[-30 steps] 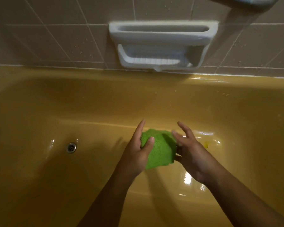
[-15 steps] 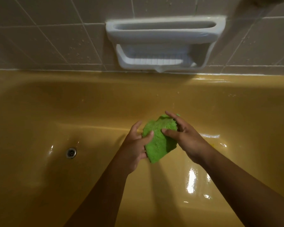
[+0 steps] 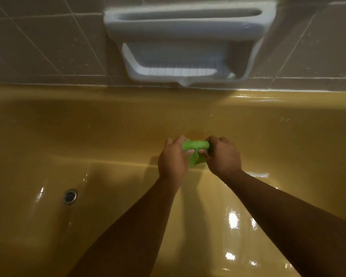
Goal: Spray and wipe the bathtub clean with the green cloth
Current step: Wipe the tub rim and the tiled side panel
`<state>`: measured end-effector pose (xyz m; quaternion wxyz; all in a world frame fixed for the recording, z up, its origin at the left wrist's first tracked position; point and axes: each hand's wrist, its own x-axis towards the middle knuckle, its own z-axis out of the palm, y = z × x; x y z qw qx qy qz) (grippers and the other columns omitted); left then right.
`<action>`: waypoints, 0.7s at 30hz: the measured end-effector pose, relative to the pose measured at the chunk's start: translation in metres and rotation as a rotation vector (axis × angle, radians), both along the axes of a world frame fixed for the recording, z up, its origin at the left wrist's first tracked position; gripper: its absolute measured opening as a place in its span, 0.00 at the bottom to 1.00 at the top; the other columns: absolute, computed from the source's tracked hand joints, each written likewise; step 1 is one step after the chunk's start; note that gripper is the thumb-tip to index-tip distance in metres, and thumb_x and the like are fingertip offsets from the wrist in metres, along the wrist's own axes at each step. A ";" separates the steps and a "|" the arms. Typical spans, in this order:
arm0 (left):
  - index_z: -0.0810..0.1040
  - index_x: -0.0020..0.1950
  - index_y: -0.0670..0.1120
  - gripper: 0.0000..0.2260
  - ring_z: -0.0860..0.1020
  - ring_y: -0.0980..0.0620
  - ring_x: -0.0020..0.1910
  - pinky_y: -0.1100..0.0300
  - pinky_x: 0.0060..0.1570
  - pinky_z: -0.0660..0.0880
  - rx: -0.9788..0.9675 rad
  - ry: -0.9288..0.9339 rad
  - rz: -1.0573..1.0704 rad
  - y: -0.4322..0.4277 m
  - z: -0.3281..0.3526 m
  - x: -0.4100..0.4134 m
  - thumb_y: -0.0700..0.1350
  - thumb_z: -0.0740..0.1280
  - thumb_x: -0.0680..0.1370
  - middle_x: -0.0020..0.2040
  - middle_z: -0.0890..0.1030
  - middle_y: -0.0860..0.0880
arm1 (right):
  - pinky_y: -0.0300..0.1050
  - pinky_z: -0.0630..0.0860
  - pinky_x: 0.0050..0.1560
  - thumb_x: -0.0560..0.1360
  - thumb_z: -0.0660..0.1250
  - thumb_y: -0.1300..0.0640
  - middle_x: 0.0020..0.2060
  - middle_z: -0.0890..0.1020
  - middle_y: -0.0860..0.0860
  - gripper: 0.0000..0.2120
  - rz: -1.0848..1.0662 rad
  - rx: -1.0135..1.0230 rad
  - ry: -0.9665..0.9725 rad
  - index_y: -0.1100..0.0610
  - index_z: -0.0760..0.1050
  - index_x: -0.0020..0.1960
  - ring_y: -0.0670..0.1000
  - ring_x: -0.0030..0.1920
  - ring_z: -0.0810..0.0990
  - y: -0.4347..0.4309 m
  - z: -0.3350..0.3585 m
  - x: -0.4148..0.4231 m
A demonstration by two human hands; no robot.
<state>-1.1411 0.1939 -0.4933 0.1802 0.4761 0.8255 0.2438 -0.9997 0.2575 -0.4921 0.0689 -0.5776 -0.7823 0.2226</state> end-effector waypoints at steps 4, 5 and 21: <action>0.79 0.61 0.49 0.13 0.74 0.51 0.46 0.62 0.44 0.64 0.122 -0.061 0.084 0.035 -0.016 0.003 0.50 0.73 0.79 0.52 0.73 0.50 | 0.54 0.78 0.52 0.80 0.69 0.47 0.54 0.82 0.56 0.15 -0.049 0.052 0.169 0.52 0.77 0.64 0.62 0.55 0.79 0.032 -0.016 0.004; 0.79 0.60 0.47 0.13 0.75 0.49 0.47 0.61 0.44 0.63 0.172 -0.089 0.115 0.043 -0.016 0.003 0.49 0.74 0.79 0.52 0.76 0.48 | 0.54 0.77 0.52 0.81 0.69 0.49 0.54 0.82 0.56 0.14 -0.061 0.061 0.257 0.53 0.76 0.64 0.62 0.55 0.80 0.038 -0.014 0.005; 0.79 0.49 0.50 0.06 0.85 0.49 0.44 0.40 0.50 0.83 0.445 -0.662 0.310 0.105 0.069 -0.015 0.47 0.75 0.77 0.44 0.85 0.51 | 0.66 0.51 0.80 0.87 0.54 0.46 0.80 0.61 0.62 0.30 0.382 0.708 -0.015 0.62 0.57 0.82 0.64 0.82 0.54 0.075 0.035 -0.023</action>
